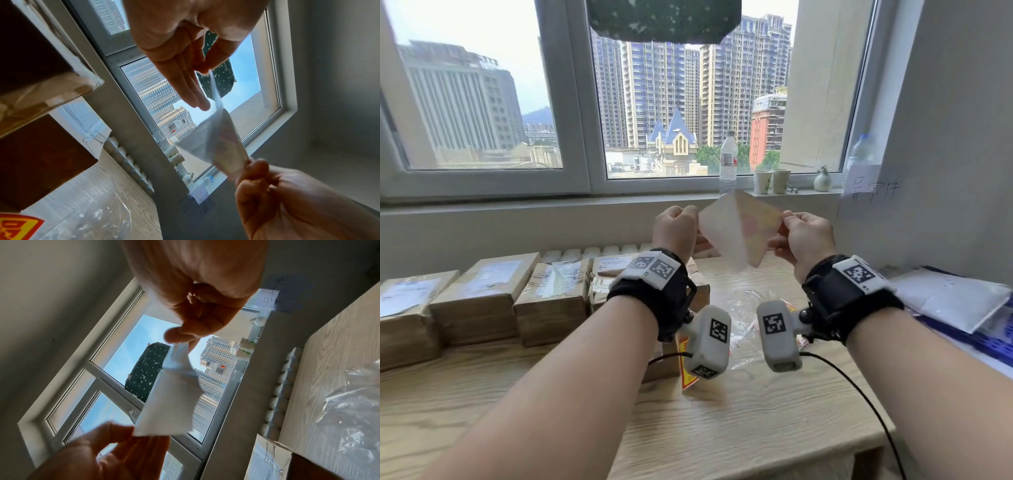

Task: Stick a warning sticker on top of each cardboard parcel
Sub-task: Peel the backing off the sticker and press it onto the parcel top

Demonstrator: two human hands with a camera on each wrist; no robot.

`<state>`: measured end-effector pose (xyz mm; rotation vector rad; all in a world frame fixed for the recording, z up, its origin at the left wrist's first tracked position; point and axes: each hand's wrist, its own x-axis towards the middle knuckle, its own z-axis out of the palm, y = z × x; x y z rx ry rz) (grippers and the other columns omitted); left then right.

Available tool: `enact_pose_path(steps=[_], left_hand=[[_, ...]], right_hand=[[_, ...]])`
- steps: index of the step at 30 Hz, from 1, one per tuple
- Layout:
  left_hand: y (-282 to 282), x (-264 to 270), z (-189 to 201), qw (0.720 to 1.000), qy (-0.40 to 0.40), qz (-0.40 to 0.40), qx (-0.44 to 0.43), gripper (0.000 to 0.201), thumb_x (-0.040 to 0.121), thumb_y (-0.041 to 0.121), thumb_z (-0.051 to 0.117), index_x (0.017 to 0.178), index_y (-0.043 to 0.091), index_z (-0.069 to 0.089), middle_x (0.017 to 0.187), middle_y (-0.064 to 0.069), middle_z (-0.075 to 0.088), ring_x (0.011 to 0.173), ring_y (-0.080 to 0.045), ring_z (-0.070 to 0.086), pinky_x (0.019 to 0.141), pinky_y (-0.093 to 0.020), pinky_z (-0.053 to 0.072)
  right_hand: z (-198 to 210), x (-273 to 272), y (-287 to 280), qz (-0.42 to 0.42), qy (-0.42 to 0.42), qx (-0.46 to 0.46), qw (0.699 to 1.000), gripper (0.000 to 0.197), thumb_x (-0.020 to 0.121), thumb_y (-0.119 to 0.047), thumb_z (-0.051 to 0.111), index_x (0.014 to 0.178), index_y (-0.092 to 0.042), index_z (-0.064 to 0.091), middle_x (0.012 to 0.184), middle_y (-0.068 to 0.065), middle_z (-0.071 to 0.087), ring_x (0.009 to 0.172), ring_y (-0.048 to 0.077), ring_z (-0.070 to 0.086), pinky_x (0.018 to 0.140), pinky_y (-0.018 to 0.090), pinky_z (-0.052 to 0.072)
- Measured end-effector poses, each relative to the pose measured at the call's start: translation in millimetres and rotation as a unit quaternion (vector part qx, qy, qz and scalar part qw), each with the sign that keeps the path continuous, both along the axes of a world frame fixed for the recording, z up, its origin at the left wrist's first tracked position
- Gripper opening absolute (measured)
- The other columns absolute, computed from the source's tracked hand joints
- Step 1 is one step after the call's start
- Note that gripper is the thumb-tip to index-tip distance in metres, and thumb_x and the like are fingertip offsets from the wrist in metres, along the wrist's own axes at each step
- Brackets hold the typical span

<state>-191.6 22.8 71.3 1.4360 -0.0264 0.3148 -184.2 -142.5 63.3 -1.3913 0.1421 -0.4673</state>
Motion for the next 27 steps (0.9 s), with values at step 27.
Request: enact_pose_path(steps=[27], left_hand=[[220,-26,-76,0.94,0.091,0.266,-0.195,0.039,0.093,0.015,0.033,0.12,-0.002,0.053,0.101,-0.022,0.068,0.072,-0.03,0.07,0.045,-0.031,0.056]], right_hand=[[2,-2,107,0.025,-0.054,-0.038,0.997,0.021,0.102,-0.016,0.038,0.104,-0.007,0.056,0.078,0.009,0.067,0.05,0.023,0.067,0.056,0.036,0.06]])
